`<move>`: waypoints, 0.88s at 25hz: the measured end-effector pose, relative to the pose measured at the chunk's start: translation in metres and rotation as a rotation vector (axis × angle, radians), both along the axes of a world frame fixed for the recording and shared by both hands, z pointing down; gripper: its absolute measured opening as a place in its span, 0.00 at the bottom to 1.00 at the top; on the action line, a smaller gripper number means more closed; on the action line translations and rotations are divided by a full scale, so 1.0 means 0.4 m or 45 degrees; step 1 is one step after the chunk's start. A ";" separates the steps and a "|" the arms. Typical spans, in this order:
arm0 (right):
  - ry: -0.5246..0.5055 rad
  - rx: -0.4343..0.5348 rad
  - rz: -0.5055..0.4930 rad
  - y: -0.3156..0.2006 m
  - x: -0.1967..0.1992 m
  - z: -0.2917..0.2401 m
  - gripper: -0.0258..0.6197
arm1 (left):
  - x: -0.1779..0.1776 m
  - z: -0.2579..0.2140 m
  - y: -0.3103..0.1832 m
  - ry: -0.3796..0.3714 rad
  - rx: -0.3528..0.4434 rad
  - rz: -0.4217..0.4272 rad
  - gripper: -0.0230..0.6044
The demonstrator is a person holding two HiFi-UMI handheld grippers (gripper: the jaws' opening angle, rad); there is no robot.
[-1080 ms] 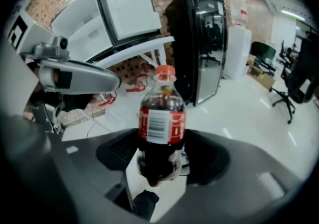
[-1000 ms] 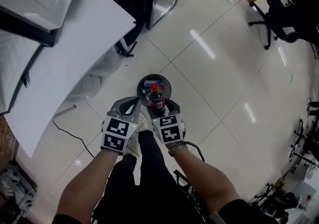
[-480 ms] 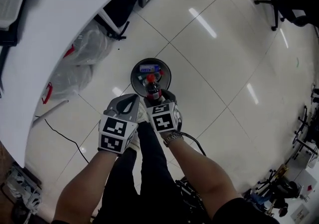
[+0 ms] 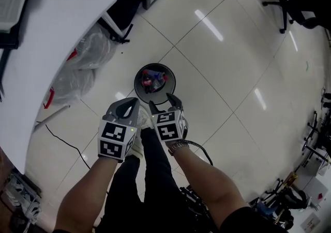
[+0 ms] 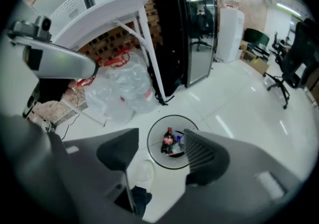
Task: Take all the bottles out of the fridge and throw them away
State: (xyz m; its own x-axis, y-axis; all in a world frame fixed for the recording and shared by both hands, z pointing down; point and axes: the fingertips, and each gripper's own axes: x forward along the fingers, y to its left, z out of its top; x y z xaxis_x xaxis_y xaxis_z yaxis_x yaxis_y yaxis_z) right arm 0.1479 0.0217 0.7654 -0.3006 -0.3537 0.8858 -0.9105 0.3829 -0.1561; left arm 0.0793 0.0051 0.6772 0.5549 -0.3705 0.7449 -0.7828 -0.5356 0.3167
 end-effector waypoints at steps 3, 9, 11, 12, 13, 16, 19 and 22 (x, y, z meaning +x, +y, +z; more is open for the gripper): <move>-0.015 0.018 -0.005 0.006 -0.006 -0.045 0.48 | -0.016 -0.038 -0.002 -0.005 0.024 -0.028 0.04; -0.126 0.151 -0.062 -0.005 -0.076 -0.251 0.47 | -0.068 -0.181 0.014 0.007 0.120 -0.126 0.04; -0.180 0.223 -0.114 -0.002 -0.118 -0.368 0.47 | -0.102 -0.261 0.032 0.019 0.166 -0.178 0.04; -0.204 0.264 -0.149 0.000 -0.147 -0.431 0.46 | -0.128 -0.306 0.044 0.023 0.194 -0.207 0.04; -0.226 0.307 -0.190 0.004 -0.182 -0.491 0.46 | -0.161 -0.352 0.058 0.024 0.225 -0.240 0.04; -0.283 0.439 -0.333 0.016 -0.296 -0.647 0.45 | -0.275 -0.485 0.108 0.014 0.345 -0.369 0.04; -0.332 0.540 -0.451 0.049 -0.385 -0.780 0.45 | -0.368 -0.615 0.170 0.005 0.462 -0.492 0.04; -0.390 0.615 -0.544 0.115 -0.476 -0.917 0.45 | -0.457 -0.733 0.250 0.011 0.548 -0.598 0.04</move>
